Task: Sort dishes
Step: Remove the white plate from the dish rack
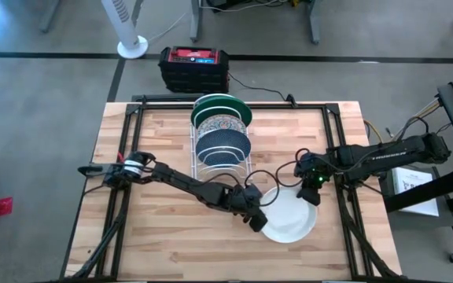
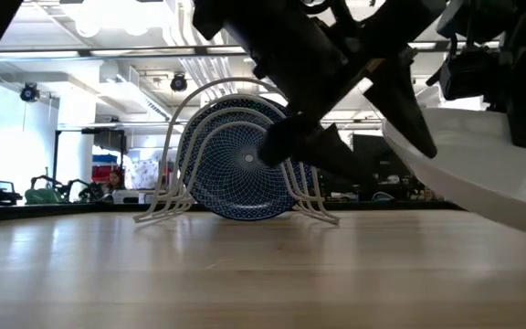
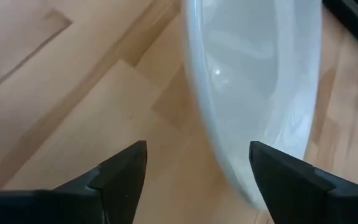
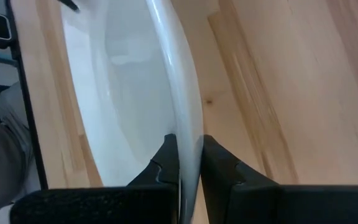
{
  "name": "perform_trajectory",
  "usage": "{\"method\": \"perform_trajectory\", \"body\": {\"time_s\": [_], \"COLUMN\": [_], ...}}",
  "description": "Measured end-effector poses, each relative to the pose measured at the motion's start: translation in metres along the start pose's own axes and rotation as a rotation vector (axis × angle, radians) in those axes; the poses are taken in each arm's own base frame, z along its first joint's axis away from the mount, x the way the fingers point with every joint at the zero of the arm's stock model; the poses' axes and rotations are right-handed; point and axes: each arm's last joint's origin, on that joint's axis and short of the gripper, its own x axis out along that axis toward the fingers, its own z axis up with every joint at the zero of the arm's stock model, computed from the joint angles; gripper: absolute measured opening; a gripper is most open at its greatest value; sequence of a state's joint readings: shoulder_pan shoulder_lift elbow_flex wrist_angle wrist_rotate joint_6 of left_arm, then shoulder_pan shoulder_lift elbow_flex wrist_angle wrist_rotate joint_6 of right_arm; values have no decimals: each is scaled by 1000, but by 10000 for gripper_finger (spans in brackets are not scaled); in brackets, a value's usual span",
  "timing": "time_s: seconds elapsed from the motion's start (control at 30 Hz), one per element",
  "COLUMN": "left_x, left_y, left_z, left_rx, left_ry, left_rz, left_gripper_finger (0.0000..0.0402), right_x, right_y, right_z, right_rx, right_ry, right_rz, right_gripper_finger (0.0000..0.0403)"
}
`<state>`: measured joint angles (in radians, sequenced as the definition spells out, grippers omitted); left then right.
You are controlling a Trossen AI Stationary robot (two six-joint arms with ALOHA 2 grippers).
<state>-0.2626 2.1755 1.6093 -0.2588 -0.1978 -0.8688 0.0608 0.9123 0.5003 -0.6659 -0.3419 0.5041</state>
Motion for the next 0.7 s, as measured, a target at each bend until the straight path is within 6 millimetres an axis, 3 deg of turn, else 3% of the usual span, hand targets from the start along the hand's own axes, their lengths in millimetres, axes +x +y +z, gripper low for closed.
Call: {"method": "perform_trajectory", "body": {"time_s": [0.37, 0.7], "left_x": [-26, -46], "left_y": [6, 2], "left_z": [2, 7], "left_rx": [38, 103], "left_ry": [97, 117], "left_rz": [103, 88], "left_gripper_finger": [278, 278], "right_x": [2, 17], "right_y": [-3, -9], "right_z": [-3, -1], "right_rx": [73, 133], "right_ry": [37, 103], "right_rz": [-26, -103], "right_gripper_finger": [17, 17]}}
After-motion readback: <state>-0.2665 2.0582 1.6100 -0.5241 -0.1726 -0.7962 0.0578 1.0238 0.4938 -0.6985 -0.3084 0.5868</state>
